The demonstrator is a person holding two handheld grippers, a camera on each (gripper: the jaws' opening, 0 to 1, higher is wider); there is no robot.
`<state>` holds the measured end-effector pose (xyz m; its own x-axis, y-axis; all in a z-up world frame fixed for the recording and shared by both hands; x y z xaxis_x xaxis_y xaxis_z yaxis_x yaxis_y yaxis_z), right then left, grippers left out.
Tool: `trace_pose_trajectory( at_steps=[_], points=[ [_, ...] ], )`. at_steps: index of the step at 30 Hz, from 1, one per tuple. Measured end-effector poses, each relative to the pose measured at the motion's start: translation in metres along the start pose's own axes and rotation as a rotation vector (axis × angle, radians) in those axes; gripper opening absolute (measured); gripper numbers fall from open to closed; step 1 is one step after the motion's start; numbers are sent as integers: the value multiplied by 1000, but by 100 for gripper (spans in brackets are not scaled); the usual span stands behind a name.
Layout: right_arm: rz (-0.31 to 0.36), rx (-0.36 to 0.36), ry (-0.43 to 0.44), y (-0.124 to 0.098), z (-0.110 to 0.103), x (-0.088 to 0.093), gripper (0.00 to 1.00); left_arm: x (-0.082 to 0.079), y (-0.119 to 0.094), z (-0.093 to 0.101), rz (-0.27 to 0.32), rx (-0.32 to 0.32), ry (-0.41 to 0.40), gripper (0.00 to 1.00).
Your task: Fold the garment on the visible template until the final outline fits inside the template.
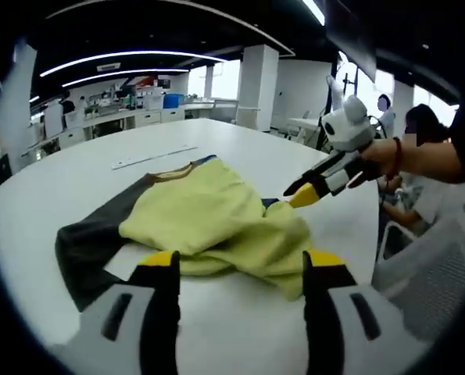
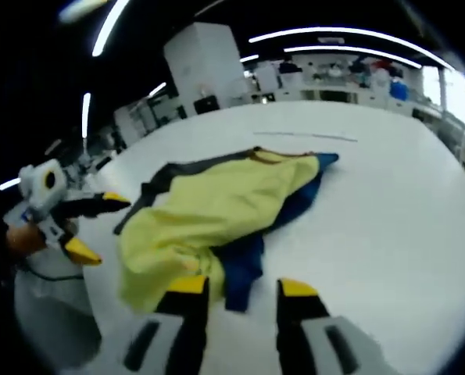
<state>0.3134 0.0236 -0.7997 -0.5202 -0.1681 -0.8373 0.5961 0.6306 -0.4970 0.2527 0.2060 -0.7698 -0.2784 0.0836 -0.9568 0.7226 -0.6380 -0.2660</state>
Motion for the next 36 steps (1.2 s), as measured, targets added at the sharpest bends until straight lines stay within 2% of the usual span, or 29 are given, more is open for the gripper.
trace_pose_trajectory(
  at_steps=[2,5,9,14,20,22,25,28,36],
  points=[
    [-8,8,-12,2,-2,7,25,5,4,10,-5,23,-19,51],
    [-3,25,-24,1,-4,12,19,14,11,23,-35,61,7,45],
    [27,41,-7,5,-2,13,10,18,18,28,-44,71,-2,37],
    [33,55,-13,6,0,14,4,22,25,25,-71,57,2,31],
    [31,59,-14,7,2,16,0,28,27,17,-89,25,-32,15],
    [41,63,-10,6,3,14,0,27,25,15,-86,17,-48,7],
    [46,63,-10,2,4,10,0,25,23,14,-80,15,-68,0],
    [45,55,-23,-2,4,7,0,24,21,13,-84,30,-114,0],
    [62,62,-18,-19,7,-7,0,13,13,12,-50,21,-95,0]
  ],
)
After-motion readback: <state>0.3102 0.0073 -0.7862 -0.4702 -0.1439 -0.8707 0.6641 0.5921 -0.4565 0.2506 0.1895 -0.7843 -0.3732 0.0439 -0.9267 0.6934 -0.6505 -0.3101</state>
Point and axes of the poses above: the point that each gripper's makers call its tool centre point, and the gripper's own axes: y roughly forward along the fingers, z roughly to its right, x roughly out of its underside, the point moved 4 cm from there along -y, roughly backward along the fingers, and after that the axes turned 11 degrees about z, right-handed, at the moved point
